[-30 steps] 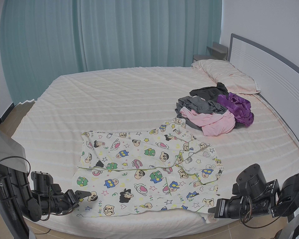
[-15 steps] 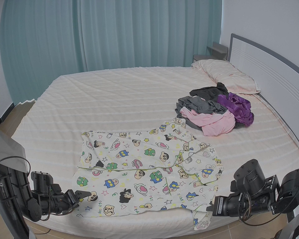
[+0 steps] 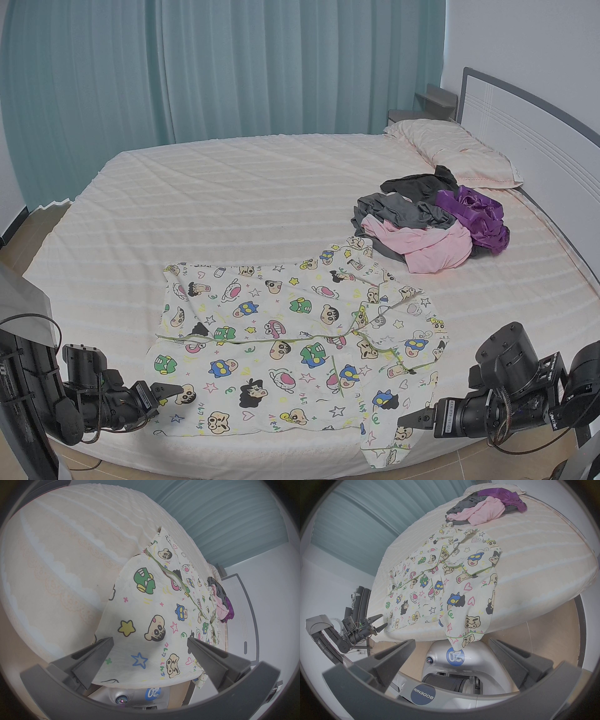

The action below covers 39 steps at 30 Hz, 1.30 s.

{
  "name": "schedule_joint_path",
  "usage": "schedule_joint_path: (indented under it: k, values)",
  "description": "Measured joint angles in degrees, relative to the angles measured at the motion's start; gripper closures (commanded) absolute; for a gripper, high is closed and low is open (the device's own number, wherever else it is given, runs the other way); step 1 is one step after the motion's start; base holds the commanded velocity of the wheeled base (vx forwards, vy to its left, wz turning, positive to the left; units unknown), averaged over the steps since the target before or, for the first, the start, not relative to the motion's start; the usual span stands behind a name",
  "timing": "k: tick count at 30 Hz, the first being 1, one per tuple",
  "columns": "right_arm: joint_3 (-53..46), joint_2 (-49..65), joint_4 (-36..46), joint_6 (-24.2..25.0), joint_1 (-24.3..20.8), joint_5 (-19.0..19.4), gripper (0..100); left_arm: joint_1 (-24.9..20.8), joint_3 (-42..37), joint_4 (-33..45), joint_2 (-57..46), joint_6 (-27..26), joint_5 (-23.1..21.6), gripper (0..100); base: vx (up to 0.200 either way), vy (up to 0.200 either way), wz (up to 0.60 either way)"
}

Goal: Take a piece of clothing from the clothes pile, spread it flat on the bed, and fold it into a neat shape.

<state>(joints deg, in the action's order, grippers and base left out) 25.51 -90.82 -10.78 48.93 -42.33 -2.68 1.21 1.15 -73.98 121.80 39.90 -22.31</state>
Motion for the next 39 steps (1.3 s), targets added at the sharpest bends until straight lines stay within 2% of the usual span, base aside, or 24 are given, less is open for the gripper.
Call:
schedule_joint_path:
  k: [4,8,17,23,29,39]
  values:
    - [-0.4,0.0,-0.1,-1.8,1.9,0.4,0,0.0,0.0,0.0,0.0,0.0,0.0,0,0.0,0.0,0.0]
    - [-0.5,-0.7,-0.5,-3.5,5.7,1.3,0,0.0,0.0,0.0,-0.3,0.0,0.0,0,0.0,0.0,0.0]
    - [2.3,-5.0,-5.6,-6.6,16.7,5.1,0,0.0,-0.1,0.0,-2.6,0.3,0.3,0,0.0,0.0,0.0]
    - [5.6,-9.9,-9.5,-8.1,22.5,6.7,0,0.1,0.0,0.0,-3.3,0.6,0.5,0,0.2,0.0,0.0]
    - [8.8,-12.8,-9.9,-8.3,24.3,6.9,0,0.2,0.1,0.0,-3.4,0.6,0.5,0,0.2,0.0,0.0]
    - [14.2,-16.2,-10.0,-8.7,24.7,7.9,0,0.3,0.1,0.0,-3.4,0.6,0.5,0,0.0,0.0,0.0]
